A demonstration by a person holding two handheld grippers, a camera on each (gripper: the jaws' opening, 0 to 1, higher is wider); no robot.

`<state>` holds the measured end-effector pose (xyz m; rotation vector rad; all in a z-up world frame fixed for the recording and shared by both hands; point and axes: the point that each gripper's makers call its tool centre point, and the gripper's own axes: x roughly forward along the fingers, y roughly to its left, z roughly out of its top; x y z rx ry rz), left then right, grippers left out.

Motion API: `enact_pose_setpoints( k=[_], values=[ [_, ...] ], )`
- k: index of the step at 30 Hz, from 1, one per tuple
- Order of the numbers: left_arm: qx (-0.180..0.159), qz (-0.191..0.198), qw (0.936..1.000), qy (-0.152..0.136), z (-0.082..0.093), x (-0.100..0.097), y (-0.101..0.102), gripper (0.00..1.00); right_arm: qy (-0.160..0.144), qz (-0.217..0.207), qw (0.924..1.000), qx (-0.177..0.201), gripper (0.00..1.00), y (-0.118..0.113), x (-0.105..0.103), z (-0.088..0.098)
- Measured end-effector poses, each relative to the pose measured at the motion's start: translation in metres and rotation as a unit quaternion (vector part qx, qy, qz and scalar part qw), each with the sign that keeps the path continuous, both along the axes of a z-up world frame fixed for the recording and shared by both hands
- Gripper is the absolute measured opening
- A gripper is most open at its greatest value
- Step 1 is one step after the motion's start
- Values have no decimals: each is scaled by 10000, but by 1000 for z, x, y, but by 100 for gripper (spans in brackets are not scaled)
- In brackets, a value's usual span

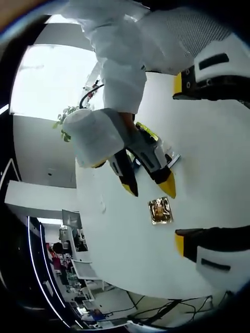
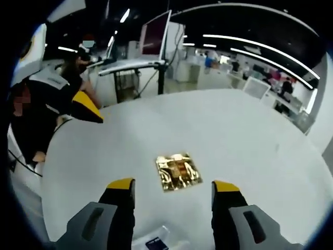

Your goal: Arrange the skincare products in the storage area until every visible bottle or jar stands upright without overlapping.

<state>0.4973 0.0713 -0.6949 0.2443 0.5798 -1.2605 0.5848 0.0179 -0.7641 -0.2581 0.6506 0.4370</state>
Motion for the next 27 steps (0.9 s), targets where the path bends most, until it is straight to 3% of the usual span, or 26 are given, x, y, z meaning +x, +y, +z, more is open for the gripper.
enact_pose_setpoints(
  k=[27],
  values=[
    [20,-7,9999,113,-4,-6,3,96,193,-19,9996,189,47,-1,17,-22]
  ],
)
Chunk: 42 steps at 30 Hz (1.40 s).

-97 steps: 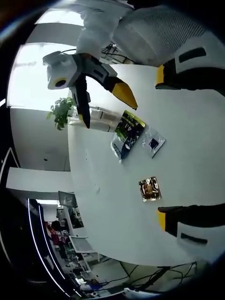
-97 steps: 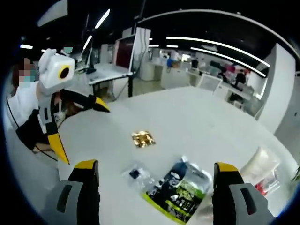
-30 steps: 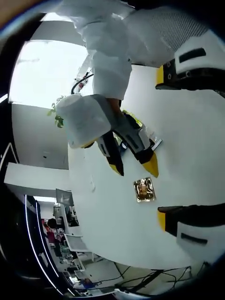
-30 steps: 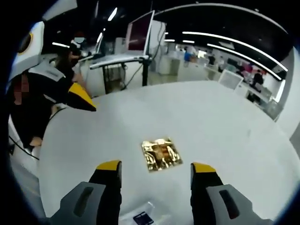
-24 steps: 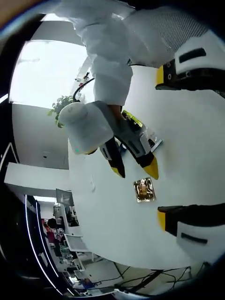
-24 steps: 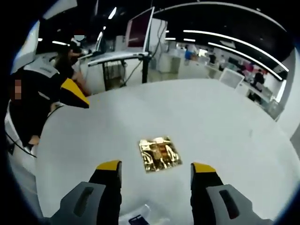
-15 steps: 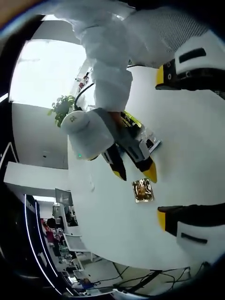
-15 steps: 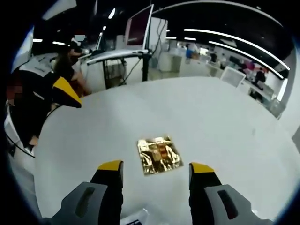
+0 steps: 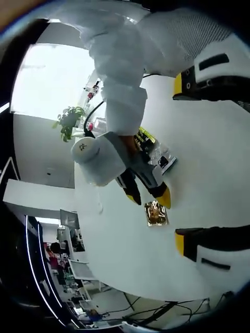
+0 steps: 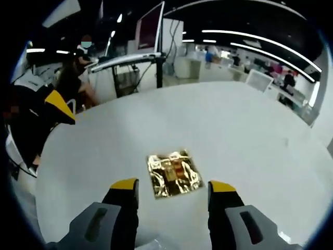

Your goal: Arrange the skincare products in the storage area until every visible bottle or jar stands upright without overlapping.

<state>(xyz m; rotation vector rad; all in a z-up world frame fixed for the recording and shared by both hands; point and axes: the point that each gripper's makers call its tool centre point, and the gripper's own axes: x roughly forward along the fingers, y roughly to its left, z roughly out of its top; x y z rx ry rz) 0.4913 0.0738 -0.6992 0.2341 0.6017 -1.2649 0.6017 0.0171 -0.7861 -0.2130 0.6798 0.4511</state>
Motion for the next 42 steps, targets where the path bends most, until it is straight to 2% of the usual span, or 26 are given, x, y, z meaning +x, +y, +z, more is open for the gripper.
enact_pose_setpoints(
  k=[14,23,27,38,39,41,42],
  values=[
    [-119,19,9999,31,4,1,0,96,72,57,9999,58,45,-1,7,-6],
    [-161,-91,9998,71,5,-2,-4,99,76,124,9999,49,41,2,8,-6],
    [-147,-99,9998,86,4,-3,-6,99,99,174,9998,34,35,4,6,-6],
    [-106,-71,9999,89,3,0,-6,98,147,169,9997,-27,32,3,6,-8],
    [-113,-70,9999,88,3,0,-6,97,142,164,9998,-27,28,2,6,-7],
    [-125,-45,9999,90,4,1,-6,97,97,88,9999,44,5,1,7,-2],
    [-129,-37,9999,85,4,2,-6,97,144,10,9999,92,1,-1,7,-1]
  ],
)
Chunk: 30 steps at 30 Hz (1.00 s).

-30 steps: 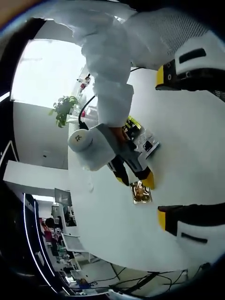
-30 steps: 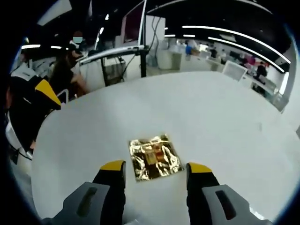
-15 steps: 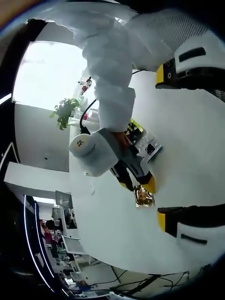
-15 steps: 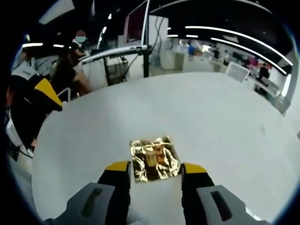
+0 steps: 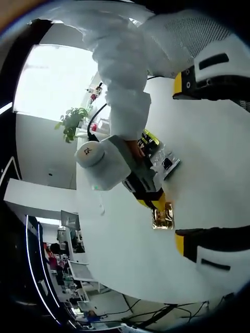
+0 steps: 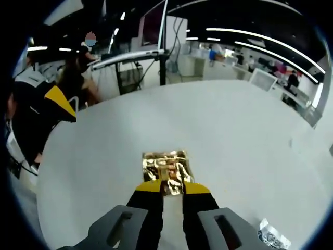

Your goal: Arrange the skincare products in the storage area until every visible bottle or jar stands upright without overlapping.

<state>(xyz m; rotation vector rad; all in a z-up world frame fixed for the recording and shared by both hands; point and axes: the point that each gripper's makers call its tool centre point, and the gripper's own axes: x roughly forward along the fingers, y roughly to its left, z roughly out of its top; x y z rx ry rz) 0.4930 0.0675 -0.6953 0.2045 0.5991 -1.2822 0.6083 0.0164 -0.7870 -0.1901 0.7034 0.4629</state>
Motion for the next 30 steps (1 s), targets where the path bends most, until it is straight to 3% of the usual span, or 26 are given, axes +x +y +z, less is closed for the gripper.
enact_pose_setpoints(
  k=[3,13,23,30],
  values=[
    [10,12,10000,1,-1,1,0,97,65,24,10000,-65,12,-1,-1,-5],
    [47,38,10000,66,-5,0,3,96,-144,335,9993,-67,39,10,10,-2],
    [8,57,10000,64,-3,2,3,95,-94,519,9986,-103,43,15,25,-9],
    [22,80,9999,88,-5,3,5,95,-37,581,9983,-54,38,14,23,-10]
  ],
)
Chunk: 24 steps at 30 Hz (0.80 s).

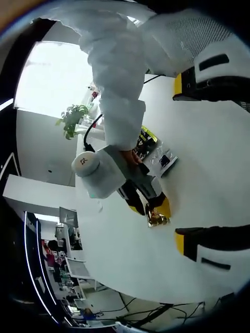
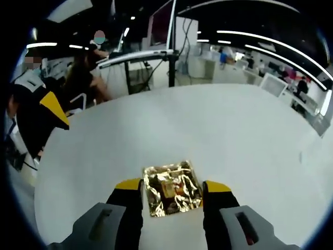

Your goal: Arrange the skincare products in the storage area until every visible bottle or jar stands upright without overlapping.

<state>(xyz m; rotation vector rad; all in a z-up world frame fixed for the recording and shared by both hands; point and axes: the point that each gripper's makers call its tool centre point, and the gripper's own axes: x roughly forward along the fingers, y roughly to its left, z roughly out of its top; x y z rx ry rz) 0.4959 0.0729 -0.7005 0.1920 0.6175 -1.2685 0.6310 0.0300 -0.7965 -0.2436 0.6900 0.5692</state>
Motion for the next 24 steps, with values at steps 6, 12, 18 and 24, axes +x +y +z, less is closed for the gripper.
enact_pose_setpoints(
  k=[6,12,18,24],
  values=[
    [-10,-2,10000,28,-2,0,-1,95,8,25,10000,-48,33,3,-10,2],
    [-129,204,9995,227,-5,9,2,90,-31,48,9999,-97,30,4,-18,5],
    [-103,397,9989,217,-11,22,4,84,-32,-58,10000,14,30,3,-19,6],
    [-89,717,9969,320,-21,40,4,65,25,-192,9996,182,30,-1,-21,7]
  ],
)
